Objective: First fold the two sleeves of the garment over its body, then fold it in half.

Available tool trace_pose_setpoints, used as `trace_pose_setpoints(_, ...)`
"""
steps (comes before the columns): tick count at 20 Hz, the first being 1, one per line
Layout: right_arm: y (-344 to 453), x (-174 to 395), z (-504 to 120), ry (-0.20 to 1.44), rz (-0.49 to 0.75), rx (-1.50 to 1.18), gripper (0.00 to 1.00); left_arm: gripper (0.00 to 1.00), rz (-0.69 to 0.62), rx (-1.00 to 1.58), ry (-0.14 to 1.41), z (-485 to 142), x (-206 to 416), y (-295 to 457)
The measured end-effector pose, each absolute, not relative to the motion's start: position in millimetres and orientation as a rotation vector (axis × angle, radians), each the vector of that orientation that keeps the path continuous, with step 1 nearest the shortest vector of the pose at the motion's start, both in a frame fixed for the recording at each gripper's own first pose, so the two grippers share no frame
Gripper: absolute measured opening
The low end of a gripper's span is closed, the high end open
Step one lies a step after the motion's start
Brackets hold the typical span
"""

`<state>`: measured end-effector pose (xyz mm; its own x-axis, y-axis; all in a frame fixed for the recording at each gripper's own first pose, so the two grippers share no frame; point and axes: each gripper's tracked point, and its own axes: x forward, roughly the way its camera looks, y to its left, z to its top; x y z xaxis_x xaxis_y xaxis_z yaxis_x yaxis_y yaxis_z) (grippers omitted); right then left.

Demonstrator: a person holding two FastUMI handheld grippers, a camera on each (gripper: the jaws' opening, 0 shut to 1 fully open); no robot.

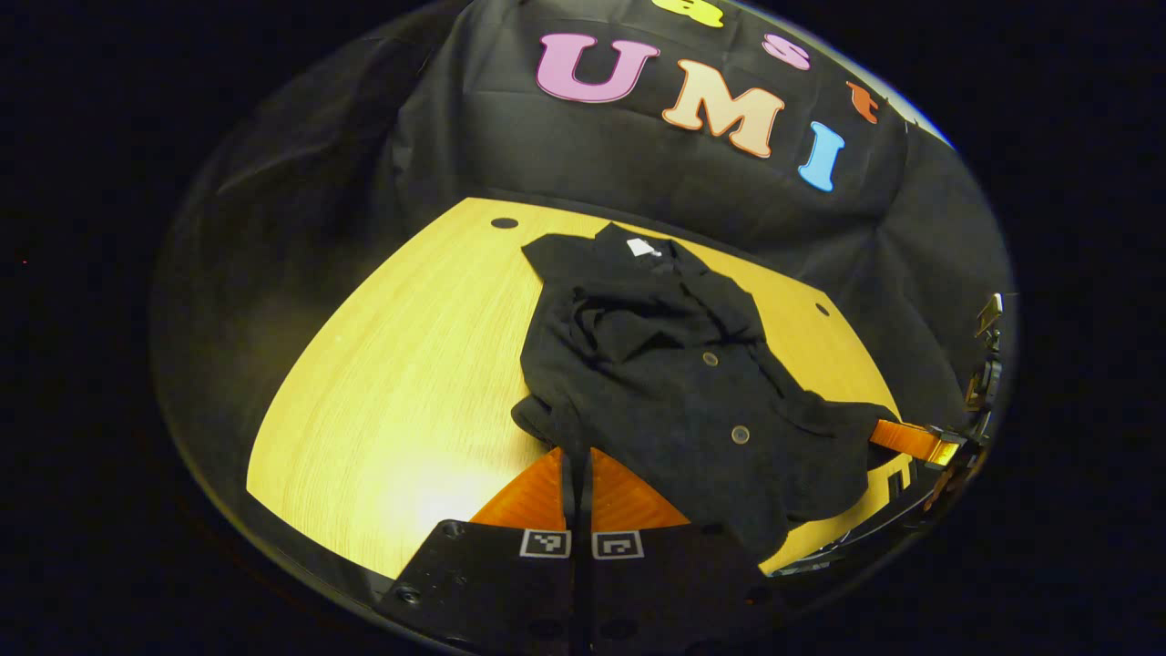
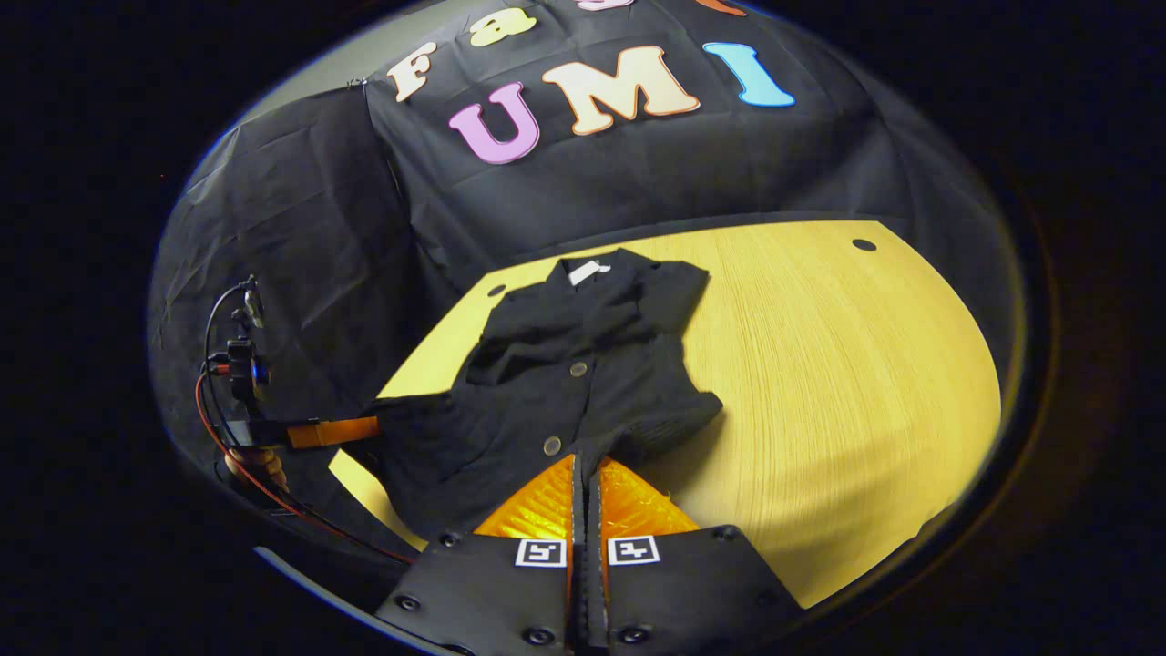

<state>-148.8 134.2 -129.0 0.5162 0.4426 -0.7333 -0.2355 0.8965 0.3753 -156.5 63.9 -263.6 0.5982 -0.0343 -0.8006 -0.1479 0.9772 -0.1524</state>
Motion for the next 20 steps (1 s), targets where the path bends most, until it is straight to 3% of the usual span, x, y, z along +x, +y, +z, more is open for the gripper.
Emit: trace_pose_setpoints(20, 155.0, -13.1, -52.9, 0.729, 0.395, 0.280, 0.02, 0.00, -0.022, -0.226, 0.695, -208.6, 3.3, 81.5)
